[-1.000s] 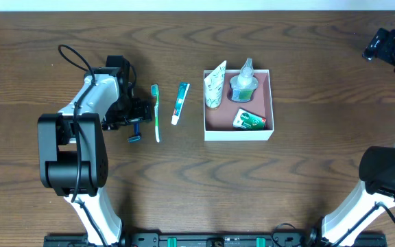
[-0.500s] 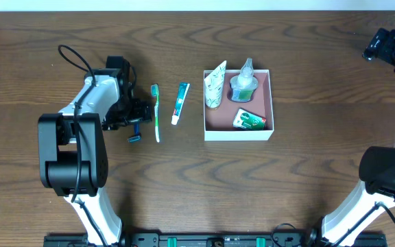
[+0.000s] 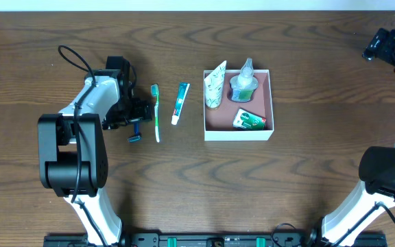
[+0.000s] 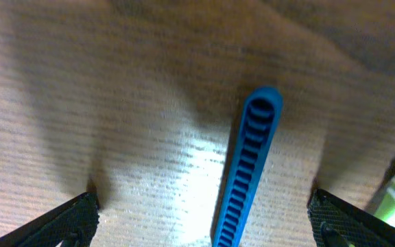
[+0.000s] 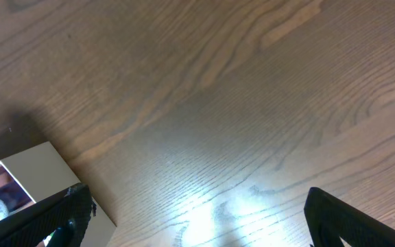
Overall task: Pack container
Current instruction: 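Close the left gripper on the blue razor handle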
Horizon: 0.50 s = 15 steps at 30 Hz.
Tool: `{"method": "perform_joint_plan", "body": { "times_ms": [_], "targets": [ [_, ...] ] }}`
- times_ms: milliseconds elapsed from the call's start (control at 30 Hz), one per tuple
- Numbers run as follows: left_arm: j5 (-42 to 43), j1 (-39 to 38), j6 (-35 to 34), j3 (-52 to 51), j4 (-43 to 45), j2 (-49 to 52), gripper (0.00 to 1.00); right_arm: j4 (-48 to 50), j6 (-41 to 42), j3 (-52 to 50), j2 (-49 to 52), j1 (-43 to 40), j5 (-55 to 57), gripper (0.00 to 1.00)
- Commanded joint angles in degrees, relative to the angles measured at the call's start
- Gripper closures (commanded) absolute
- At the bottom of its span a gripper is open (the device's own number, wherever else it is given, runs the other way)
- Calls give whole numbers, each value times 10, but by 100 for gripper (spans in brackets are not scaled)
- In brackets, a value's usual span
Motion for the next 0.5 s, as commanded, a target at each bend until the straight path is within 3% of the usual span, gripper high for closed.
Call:
{"method": "perform_joint_plan", "body": {
  "times_ms": [0,267,300,367,467],
  "targets": [
    [-9,0,-8,-12,6,6,2,0,8,5,-13,-1,0,1],
    [-8,0,-8,-12,4,6,1,0,8,5,-13,-1,0,1],
    [-8,0,-8,-13,4,6,5,0,8,5,-13,-1,0,1],
    [-9,0,-8,-14,3,6,29,0,8,5,-13,-1,0,1],
    [-8,0,-8,-14,2,6,51,0,8,5,-13,-1,0,1]
  ]
}}
